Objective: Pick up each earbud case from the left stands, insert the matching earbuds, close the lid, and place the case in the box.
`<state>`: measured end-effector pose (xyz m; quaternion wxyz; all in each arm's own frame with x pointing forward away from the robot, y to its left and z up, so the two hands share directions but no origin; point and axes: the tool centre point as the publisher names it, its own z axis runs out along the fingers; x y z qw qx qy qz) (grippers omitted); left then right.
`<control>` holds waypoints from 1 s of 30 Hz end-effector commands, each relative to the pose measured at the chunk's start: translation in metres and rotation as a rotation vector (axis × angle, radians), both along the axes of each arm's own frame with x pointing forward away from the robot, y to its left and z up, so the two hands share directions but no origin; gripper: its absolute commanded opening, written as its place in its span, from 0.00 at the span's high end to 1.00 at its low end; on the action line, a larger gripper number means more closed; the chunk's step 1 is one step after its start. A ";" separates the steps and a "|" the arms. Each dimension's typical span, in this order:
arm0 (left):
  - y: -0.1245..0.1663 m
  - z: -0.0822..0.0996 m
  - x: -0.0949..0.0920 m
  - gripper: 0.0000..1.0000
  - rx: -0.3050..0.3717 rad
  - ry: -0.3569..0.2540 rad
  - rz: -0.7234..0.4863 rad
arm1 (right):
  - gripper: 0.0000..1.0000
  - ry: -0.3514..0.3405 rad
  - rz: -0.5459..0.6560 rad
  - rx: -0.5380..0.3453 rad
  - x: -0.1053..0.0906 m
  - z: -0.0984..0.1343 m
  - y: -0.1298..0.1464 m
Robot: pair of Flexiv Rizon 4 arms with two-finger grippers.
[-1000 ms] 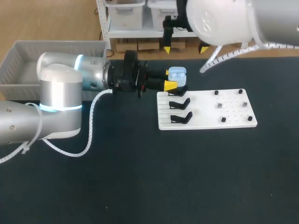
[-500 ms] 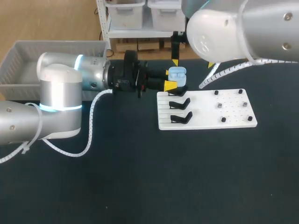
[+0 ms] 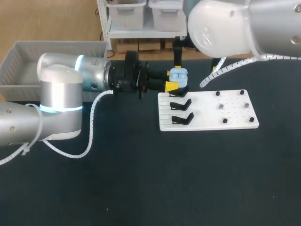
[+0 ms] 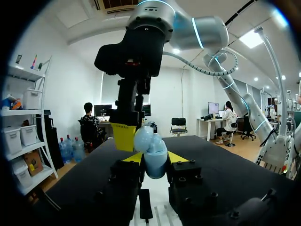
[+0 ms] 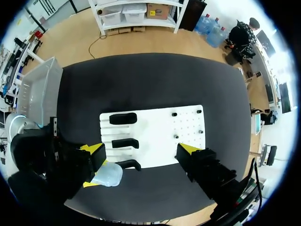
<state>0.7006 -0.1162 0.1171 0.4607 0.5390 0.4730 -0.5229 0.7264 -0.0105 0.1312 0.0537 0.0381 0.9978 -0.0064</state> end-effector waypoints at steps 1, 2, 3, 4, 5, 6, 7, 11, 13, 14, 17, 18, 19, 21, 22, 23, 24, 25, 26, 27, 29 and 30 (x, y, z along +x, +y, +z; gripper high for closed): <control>0.000 -0.001 -0.001 1.00 -0.003 -0.004 0.005 | 0.00 -0.006 0.003 -0.001 -0.007 0.001 -0.003; 0.000 -0.001 -0.001 1.00 -0.003 -0.004 0.005 | 0.00 0.003 0.008 0.002 -0.007 0.001 -0.002; 0.000 -0.001 -0.001 1.00 -0.003 -0.004 0.005 | 0.00 0.009 0.010 0.005 -0.008 0.001 -0.002; 0.000 -0.001 -0.001 1.00 -0.003 -0.004 0.005 | 0.00 0.003 0.013 0.003 -0.009 0.001 -0.002; 0.000 -0.001 -0.001 1.00 -0.003 -0.004 0.005 | 0.00 -0.014 0.011 0.001 -0.009 0.002 -0.002; 0.000 -0.001 -0.001 1.00 -0.003 -0.004 0.005 | 0.00 -0.036 0.005 0.002 -0.008 0.004 -0.002; 0.000 -0.001 -0.001 1.00 -0.003 -0.004 0.005 | 0.00 -0.074 -0.004 0.005 -0.007 0.006 -0.003; 0.000 -0.001 -0.001 1.00 -0.003 -0.004 0.005 | 0.00 -0.229 -0.047 0.050 -0.003 0.029 -0.010; 0.000 -0.001 -0.001 1.00 -0.003 -0.004 0.005 | 0.00 -0.301 -0.020 0.087 -0.008 0.045 -0.014; 0.000 -0.001 -0.001 1.00 -0.003 -0.004 0.005 | 0.00 -0.337 -0.009 0.099 -0.012 0.053 -0.016; 0.017 0.015 -0.002 1.00 -0.041 0.038 0.075 | 0.00 -0.405 -0.013 0.156 -0.023 0.076 -0.024; 0.023 0.021 -0.003 1.00 -0.054 0.028 0.087 | 0.00 -0.422 -0.021 0.177 -0.027 0.083 -0.026; 0.029 0.028 -0.003 1.00 -0.061 0.019 0.099 | 0.00 -0.435 -0.032 0.199 -0.030 0.089 -0.029; 0.040 0.041 -0.004 1.00 -0.087 0.007 0.127 | 0.00 -0.441 -0.043 0.225 -0.033 0.094 -0.031; 0.046 0.048 -0.003 1.00 -0.092 -0.002 0.142 | 0.00 -0.441 -0.043 0.225 -0.033 0.094 -0.031; 0.052 0.055 -0.003 1.00 -0.089 -0.011 0.157 | 0.00 -0.441 -0.043 0.225 -0.033 0.094 -0.031; 0.058 0.062 -0.002 1.00 -0.083 -0.026 0.168 | 0.00 -0.441 -0.043 0.225 -0.033 0.094 -0.031; 0.063 0.070 -0.001 1.00 -0.081 -0.039 0.180 | 0.00 -0.441 -0.043 0.225 -0.033 0.094 -0.031; 0.069 0.077 0.000 1.00 -0.077 -0.049 0.191 | 0.00 -0.441 -0.043 0.225 -0.033 0.094 -0.031; 0.076 0.085 0.002 1.00 -0.073 -0.062 0.204 | 0.00 -0.441 -0.043 0.225 -0.033 0.094 -0.031; 0.090 0.099 0.007 1.00 -0.069 -0.078 0.225 | 0.00 -0.441 -0.043 0.225 -0.033 0.094 -0.031; 0.097 0.105 0.010 1.00 -0.048 -0.092 0.230 | 0.00 -0.441 -0.043 0.225 -0.033 0.094 -0.031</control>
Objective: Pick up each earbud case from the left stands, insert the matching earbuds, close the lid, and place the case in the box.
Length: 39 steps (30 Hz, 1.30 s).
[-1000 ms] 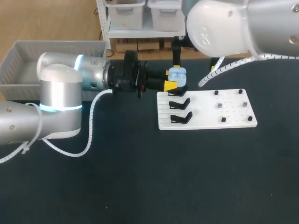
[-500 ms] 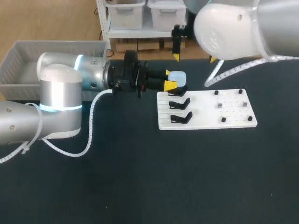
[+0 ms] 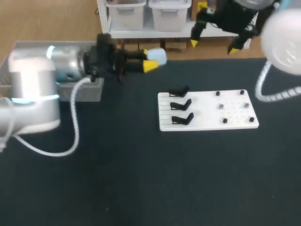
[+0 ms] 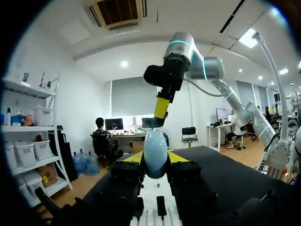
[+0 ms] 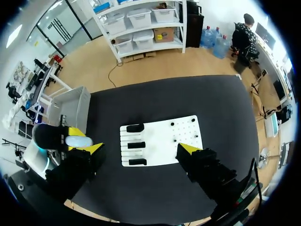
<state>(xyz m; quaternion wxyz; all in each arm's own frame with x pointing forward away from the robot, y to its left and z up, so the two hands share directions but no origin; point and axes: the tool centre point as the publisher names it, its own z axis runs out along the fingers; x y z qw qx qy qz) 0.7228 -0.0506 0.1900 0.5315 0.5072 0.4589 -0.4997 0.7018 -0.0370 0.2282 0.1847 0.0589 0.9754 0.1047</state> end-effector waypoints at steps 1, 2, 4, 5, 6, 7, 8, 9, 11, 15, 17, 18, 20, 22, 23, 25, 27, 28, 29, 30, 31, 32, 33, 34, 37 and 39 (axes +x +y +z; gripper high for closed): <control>0.043 0.036 -0.007 1.00 0.097 -0.021 0.141 | 0.00 -0.165 -0.029 0.012 -0.008 -0.003 -0.005; 0.055 0.038 -0.001 1.00 0.126 -0.015 0.163 | 0.00 -0.165 -0.029 0.012 -0.008 -0.003 -0.005; 0.079 0.044 0.011 1.00 0.157 -0.005 0.209 | 0.00 -0.165 -0.029 0.012 -0.008 -0.003 -0.005; 0.093 0.044 0.019 1.00 0.185 0.005 0.250 | 0.00 -0.165 -0.029 0.012 -0.008 -0.003 -0.005; 0.106 0.045 0.026 1.00 0.187 0.015 0.281 | 0.00 -0.165 -0.029 0.012 -0.008 -0.003 -0.005; 0.115 0.045 0.031 1.00 0.190 0.024 0.304 | 0.00 -0.165 -0.029 0.012 -0.008 -0.003 -0.005; 0.128 0.043 0.038 1.00 0.205 0.045 0.348 | 0.00 -0.165 -0.029 0.012 -0.008 -0.003 -0.005; 0.142 0.041 0.047 1.00 0.220 0.062 0.398 | 0.00 -0.165 -0.029 0.012 -0.008 -0.003 -0.005; 0.160 0.035 0.057 1.00 0.268 0.083 0.444 | 0.00 -0.165 -0.029 0.012 -0.008 -0.003 -0.005; 0.208 0.014 0.083 1.00 0.319 0.170 0.574 | 0.00 -0.165 -0.029 0.012 -0.008 -0.003 -0.005; 0.225 0.004 0.093 1.00 0.366 0.197 0.606 | 0.00 -0.165 -0.029 0.012 -0.008 -0.003 -0.005; 0.234 -0.001 0.098 1.00 0.368 0.216 0.628 | 0.00 -0.165 -0.029 0.012 -0.008 -0.003 -0.005; 0.248 -0.013 0.108 1.00 0.375 0.242 0.647 | 0.00 -0.165 -0.029 0.012 -0.008 -0.003 -0.005; 0.259 -0.024 0.117 1.00 0.373 0.266 0.666 | 0.00 -0.165 -0.029 0.012 -0.008 -0.003 -0.005; 0.264 -0.030 0.122 1.00 0.370 0.278 0.665 | 0.00 -0.165 -0.029 0.012 -0.008 -0.003 -0.005; 0.272 -0.040 0.130 1.00 0.380 0.293 0.671 | 0.00 -0.165 -0.029 0.012 -0.008 -0.003 -0.005; 0.280 -0.049 0.139 1.00 0.385 0.300 0.675 | 0.00 -0.165 -0.029 0.012 -0.008 -0.003 -0.005; 0.282 -0.053 0.143 1.00 0.392 0.308 0.675 | 0.00 -0.165 -0.029 0.012 -0.008 -0.003 -0.005; 0.284 -0.056 0.146 1.00 0.402 0.311 0.673 | 0.00 -0.165 -0.029 0.012 -0.008 -0.003 -0.005; 0.286 -0.059 0.150 1.00 0.402 0.311 0.673 | 0.00 -0.165 -0.029 0.012 -0.008 -0.003 -0.005; 0.287 -0.060 0.152 1.00 0.408 0.312 0.677 | 0.00 -0.165 -0.029 0.012 -0.008 -0.003 -0.005; 0.289 -0.062 0.156 1.00 0.421 0.309 0.677 | 0.00 -0.165 -0.029 0.012 -0.008 -0.003 -0.005; 0.290 -0.063 0.158 1.00 0.424 0.309 0.675 | 0.00 -0.165 -0.029 0.012 -0.008 -0.003 -0.005; 0.295 -0.066 0.164 1.00 0.429 0.307 0.675 | 0.00 -0.165 -0.029 0.012 -0.008 -0.003 -0.005; 0.297 -0.067 0.170 0.69 0.461 0.304 0.668 | 0.00 -0.165 -0.029 0.012 -0.008 -0.003 -0.005; 0.297 -0.066 0.173 0.00 0.476 0.302 0.667 | 0.00 -0.165 -0.029 0.012 -0.008 -0.003 -0.005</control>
